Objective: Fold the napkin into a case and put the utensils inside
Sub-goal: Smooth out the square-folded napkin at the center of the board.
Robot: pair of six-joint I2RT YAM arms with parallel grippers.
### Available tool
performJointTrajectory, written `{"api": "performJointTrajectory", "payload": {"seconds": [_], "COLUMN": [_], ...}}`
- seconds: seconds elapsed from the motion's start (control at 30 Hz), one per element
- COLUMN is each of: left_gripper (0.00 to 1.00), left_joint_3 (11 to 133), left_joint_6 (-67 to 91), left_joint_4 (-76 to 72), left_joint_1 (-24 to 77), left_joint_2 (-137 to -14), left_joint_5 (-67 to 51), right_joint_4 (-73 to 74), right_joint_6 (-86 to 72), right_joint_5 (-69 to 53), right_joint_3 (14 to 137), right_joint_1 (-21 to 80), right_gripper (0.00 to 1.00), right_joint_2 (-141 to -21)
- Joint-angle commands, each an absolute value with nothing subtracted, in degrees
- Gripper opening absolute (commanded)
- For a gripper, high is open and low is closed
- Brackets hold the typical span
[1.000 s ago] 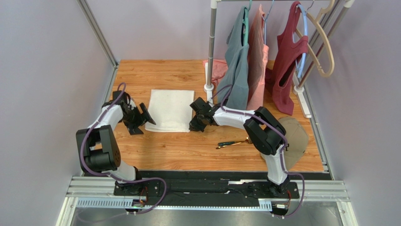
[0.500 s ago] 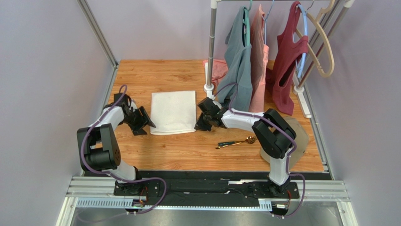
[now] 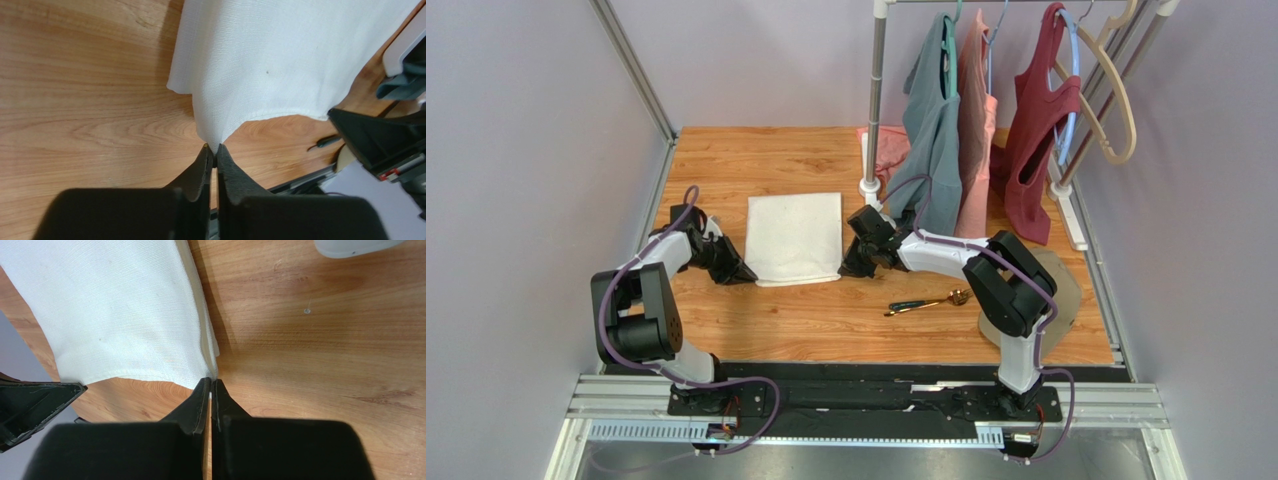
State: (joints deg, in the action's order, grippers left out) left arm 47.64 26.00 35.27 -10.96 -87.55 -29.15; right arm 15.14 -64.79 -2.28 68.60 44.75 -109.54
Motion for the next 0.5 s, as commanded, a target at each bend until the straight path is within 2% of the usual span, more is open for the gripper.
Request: {"api": "performJointTrajectory", "payload": {"seconds": [0.0, 0.27, 0.47], "left_gripper": [0.00, 0.00, 0.00], "left_joint_3": [50.18, 58.35, 67.84], "left_joint_6": [25.49, 25.31, 28.03], "left_joint_4": [35.50, 39.20, 35.25], "left_joint_1": [-11.25, -11.16, -11.16], "left_joint_2": [-84.47, -78.75, -82.34], "left_joint_5": [-31.03, -32.34, -34.97], "right_joint_4": [13.88, 14.33, 13.19], "right_joint_6": [-63.46, -59.33, -50.83], "right_joint_5": [-2.81, -4.13, -6.68], "right_joint_3": [70.22, 72.42, 84.00], "right_joint_1": [44.21, 41.93, 39.38], "right_gripper": [0.00, 0.00, 0.00], "right_joint_2": [-105.21, -102.57, -108.36]}}
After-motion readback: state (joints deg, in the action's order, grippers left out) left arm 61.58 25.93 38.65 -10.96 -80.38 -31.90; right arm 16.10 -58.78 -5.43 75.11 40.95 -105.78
